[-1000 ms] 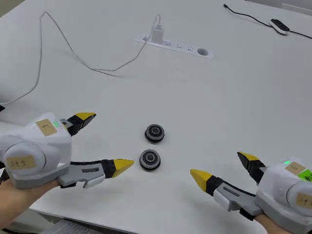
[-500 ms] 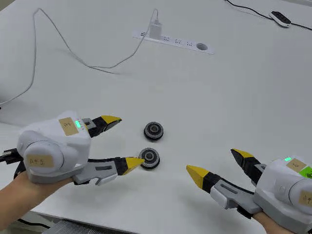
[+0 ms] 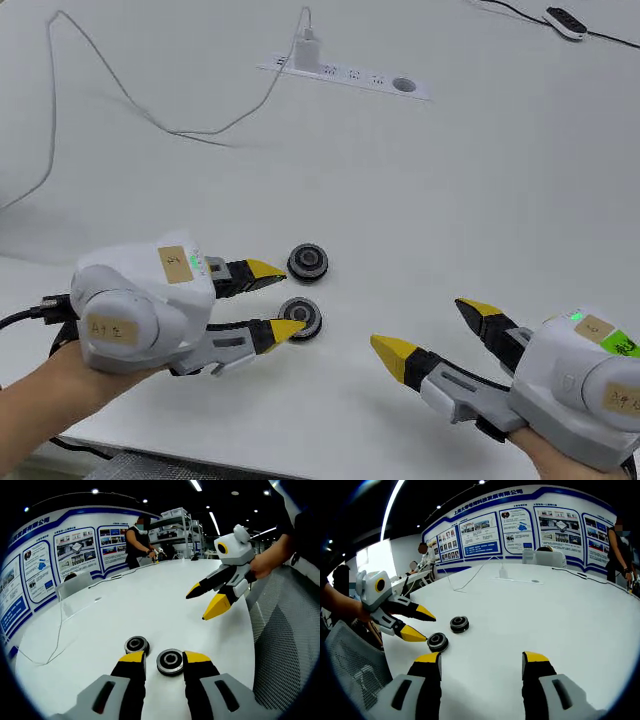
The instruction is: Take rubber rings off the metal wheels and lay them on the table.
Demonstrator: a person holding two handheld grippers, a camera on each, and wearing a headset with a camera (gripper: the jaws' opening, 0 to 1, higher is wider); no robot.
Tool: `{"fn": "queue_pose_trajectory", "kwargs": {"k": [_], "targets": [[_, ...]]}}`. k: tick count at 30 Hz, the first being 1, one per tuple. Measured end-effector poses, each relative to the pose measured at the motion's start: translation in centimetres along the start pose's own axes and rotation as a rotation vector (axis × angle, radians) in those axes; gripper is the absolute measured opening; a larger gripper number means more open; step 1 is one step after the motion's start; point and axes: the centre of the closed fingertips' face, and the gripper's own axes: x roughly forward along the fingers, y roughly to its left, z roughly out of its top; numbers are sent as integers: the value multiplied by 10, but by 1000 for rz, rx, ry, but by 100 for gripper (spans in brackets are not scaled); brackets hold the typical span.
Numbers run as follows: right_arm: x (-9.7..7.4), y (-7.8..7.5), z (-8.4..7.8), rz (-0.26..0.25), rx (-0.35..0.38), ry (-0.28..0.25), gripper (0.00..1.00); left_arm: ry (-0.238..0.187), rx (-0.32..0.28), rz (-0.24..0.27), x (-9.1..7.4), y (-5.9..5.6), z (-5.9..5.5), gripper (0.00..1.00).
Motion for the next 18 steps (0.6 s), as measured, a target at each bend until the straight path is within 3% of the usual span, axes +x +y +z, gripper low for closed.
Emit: {"fn": "queue_pose_trajectory", "kwargs": {"k": [9, 18], "targets": [[2, 5, -3, 9, 3, 8, 64, 22, -3, -48, 6, -5, -5, 17], [2, 5, -5, 6, 6, 16, 64, 43, -11, -79, 9, -7, -9, 16]]}}
